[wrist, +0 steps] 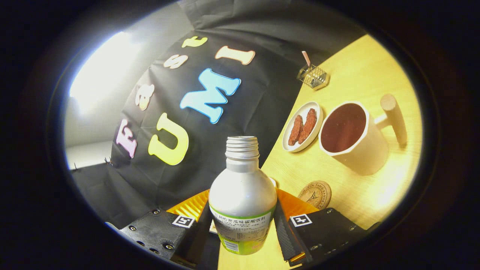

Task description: Take the bottle from table, then pour the juice into the cup, finally place the bottle on the coaster

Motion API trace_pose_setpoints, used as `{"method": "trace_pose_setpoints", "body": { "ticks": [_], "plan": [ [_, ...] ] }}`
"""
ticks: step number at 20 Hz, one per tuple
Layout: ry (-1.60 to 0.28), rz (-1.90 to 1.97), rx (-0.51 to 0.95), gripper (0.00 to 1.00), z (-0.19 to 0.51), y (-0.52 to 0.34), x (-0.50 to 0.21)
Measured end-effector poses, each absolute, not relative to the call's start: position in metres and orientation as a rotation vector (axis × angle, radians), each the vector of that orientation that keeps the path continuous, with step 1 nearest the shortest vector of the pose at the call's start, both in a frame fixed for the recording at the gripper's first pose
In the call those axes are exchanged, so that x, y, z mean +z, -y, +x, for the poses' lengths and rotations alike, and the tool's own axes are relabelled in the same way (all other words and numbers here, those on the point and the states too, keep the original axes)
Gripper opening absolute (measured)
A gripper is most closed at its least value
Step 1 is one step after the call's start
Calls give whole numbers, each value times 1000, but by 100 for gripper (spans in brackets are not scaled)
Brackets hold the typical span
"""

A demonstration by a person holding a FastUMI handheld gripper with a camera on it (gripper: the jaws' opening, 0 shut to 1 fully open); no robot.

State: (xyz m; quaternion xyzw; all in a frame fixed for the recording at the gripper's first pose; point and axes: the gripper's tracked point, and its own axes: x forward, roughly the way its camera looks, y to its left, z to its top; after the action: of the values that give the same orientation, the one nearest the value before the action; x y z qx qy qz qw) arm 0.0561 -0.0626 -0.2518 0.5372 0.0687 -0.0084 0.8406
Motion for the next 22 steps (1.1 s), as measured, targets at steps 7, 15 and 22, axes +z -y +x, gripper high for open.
{"method": "trace_pose_setpoints", "body": {
  "ticks": [7,15,22],
  "plan": [
    [-115,1356,-27,77,61,70,-251],
    [-81,1570,-46,77,63,81,-250],
    [-44,1694,-52,77,62,88,-247]
  ]
}}
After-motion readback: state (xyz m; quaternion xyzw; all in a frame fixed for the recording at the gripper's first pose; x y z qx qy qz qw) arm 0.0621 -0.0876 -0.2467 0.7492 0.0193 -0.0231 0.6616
